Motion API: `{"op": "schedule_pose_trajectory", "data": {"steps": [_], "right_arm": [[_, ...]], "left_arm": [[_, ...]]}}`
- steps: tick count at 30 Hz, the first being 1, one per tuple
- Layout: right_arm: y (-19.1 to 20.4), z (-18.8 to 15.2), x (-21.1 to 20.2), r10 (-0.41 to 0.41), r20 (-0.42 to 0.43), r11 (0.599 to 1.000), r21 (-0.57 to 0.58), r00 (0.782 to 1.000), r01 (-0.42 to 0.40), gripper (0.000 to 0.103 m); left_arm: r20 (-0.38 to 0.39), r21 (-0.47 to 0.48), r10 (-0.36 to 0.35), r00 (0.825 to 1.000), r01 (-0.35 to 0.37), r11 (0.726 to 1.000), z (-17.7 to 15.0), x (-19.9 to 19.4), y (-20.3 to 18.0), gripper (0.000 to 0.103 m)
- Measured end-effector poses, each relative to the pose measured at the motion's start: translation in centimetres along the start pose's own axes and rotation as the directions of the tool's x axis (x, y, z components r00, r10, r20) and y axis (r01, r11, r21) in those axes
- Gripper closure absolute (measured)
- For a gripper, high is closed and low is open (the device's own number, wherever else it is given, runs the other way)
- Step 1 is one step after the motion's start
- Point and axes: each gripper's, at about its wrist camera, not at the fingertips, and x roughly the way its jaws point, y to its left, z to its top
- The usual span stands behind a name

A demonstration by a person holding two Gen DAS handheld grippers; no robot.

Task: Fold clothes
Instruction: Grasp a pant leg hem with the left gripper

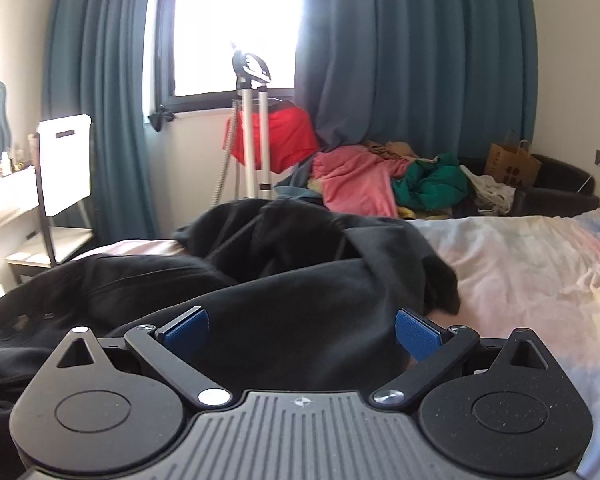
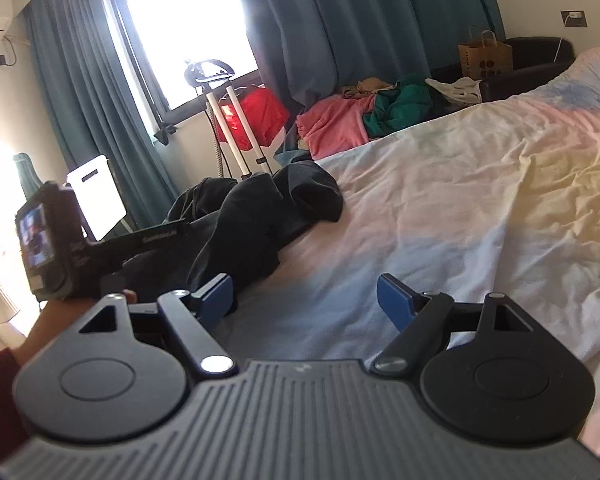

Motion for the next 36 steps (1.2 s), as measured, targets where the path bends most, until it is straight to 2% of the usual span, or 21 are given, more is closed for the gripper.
{"op": "schedule_pose_trajectory", "data": {"steps": [8,9,11,13,15,16,19,21,24,26,29,31,33,34,36], "right_arm": [[-3.3,-0.3,2.4,-0.058,-0.027,0.990,0.127,0.998,0.061,0.022],[-3.7,-0.4,2.8,-0.066,-0.034,0.987,0.145,0.997,0.071,0.022],[-4.3,-0.6,3.7,-0.081,-0.046,0.982,0.170,0.996,0.088,0.022],[-4.5,-0.7,4.5,-0.090,-0.056,0.982,0.162,0.994,0.098,0.022],[-4.5,-0.8,4.9,-0.101,-0.055,0.984,0.144,0.993,0.108,0.022],[-4.6,-0.7,4.9,-0.107,-0.051,0.983,0.143,0.993,0.113,0.022],[-4.9,-0.6,4.8,-0.122,-0.035,0.981,0.150,0.992,0.126,0.022],[-5.2,-0.3,4.2,-0.139,-0.009,0.977,0.159,0.990,0.138,0.022],[-5.2,0.0,3.1,-0.165,0.036,0.975,0.157,0.986,0.157,0.022],[-5.1,0.3,2.3,-0.168,0.059,0.975,0.154,0.984,0.158,0.022],[-4.9,0.6,1.3,-0.142,0.076,0.980,0.155,0.987,0.129,0.022],[-5.0,0.7,0.7,-0.096,0.072,0.981,0.173,0.993,0.082,0.021],[-5.3,0.6,0.8,-0.016,0.035,0.975,0.222,0.999,0.008,0.022],[-5.4,0.5,0.9,0.023,0.016,0.969,0.246,1.000,-0.027,0.026],[-5.2,0.0,1.7,0.084,-0.043,0.961,0.269,0.996,-0.069,0.027]], "left_arm": [[-0.054,-0.137,-0.089,0.995,0.081,0.987,4.1,9.7,-4.5,0.008],[-0.078,-0.132,-0.082,0.994,0.072,0.989,4.4,10.9,-5.2,0.013],[-0.140,-0.096,-0.039,0.989,0.026,0.995,4.6,13.0,-6.6,0.035],[-0.180,-0.040,-0.009,0.984,0.002,0.999,4.4,14.2,-7.7,0.080],[-0.170,0.001,-0.001,0.985,0.001,1.000,4.4,13.9,-8.6,0.097],[-0.137,0.019,0.004,0.991,-0.001,1.000,4.4,13.0,-8.8,0.101],[-0.021,0.091,-0.047,0.999,0.048,0.995,4.4,8.4,-9.1,0.101],[0.033,0.150,-0.113,0.993,0.106,0.983,4.0,4.2,-9.2,0.101],[0.087,0.233,-0.206,0.975,0.181,0.956,2.5,-2.5,-9.1,0.101],[0.067,0.244,-0.251,0.966,0.229,0.942,0.8,-6.6,-8.6,0.101],[-0.017,0.209,-0.267,0.964,0.264,0.941,-3.3,-11.1,-7.4,0.101],[-0.049,0.222,-0.254,0.966,0.259,0.940,-6.4,-13.5,-6.8,0.101],[-0.071,0.240,-0.236,0.969,0.246,0.939,-9.5,-15.1,-6.1,0.101],[-0.077,0.239,-0.222,0.972,0.235,0.942,-10.8,-15.4,-5.6,0.101],[-0.083,0.198,-0.193,0.978,0.206,0.958,-12.7,-15.6,-4.5,0.101]]}}
